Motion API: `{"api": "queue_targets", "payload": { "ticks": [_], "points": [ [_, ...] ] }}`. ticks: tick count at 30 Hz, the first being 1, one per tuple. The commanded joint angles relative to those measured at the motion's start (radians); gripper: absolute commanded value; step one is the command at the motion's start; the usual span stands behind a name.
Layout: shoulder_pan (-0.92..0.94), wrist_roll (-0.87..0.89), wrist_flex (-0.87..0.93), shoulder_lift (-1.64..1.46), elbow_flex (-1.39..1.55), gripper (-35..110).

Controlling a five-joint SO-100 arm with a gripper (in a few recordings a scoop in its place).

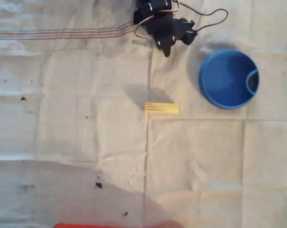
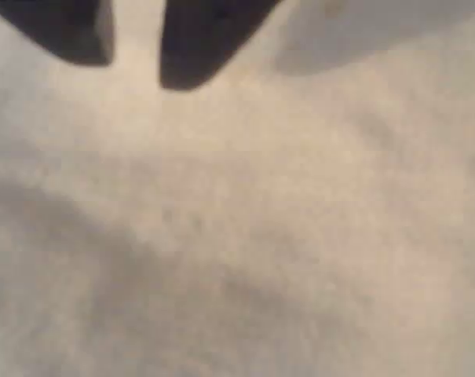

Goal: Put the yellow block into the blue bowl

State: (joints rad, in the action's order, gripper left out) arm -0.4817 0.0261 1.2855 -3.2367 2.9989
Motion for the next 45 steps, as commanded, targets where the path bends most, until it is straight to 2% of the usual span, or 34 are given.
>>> {"api": "queue_targets", "payload": {
  "ticks": [1,35,45],
  "points": [
    [-0.005,0.000,-0.018,-0.100,0.061,0],
    [-0.003,0.000,-0.018,-0.100,0.058,0],
    [-0.012,0.000,-0.020,-0.084,-0.299,0]
  ]
}}
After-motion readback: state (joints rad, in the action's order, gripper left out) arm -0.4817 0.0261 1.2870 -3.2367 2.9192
